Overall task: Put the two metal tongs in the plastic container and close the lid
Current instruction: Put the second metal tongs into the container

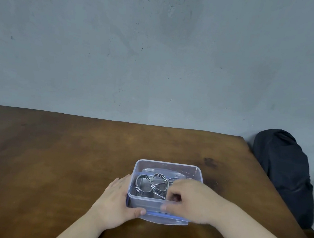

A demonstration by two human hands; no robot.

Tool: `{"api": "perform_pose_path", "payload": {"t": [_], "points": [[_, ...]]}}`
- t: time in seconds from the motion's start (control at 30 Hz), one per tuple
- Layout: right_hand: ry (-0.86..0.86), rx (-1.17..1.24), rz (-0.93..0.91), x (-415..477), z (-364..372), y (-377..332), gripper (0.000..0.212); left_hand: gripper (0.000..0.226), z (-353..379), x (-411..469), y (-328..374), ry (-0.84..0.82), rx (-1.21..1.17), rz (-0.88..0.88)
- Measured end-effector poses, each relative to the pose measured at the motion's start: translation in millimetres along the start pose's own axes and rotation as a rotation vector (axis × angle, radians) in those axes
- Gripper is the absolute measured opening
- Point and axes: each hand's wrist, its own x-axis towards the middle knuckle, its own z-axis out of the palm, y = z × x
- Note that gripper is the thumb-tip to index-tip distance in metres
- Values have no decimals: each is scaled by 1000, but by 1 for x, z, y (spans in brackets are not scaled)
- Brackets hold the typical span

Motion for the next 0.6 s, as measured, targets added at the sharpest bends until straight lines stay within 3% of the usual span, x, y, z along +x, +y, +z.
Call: {"api": "perform_pose_path", "payload": {"t": [0.1, 0.23, 0.33, 0.47, 0.6], "points": [[11, -276, -93, -5, 12, -3, 30, 120, 0, -1, 0, -73, 48, 8], [60, -271, -87, -5, 16, 0, 23, 142, -6, -5, 11, -187, 158, -50], [92, -228, -55, -8, 11, 6, 27, 116, -4, -11, 15, -164, 243, -9], [170, -213, -21, -8, -2, 16, 29, 42, 8, -21, 8, -21, 419, 290], [190, -225, -3, 0, -14, 31, 30, 25, 0, -24, 15, 106, 344, 536]]}}
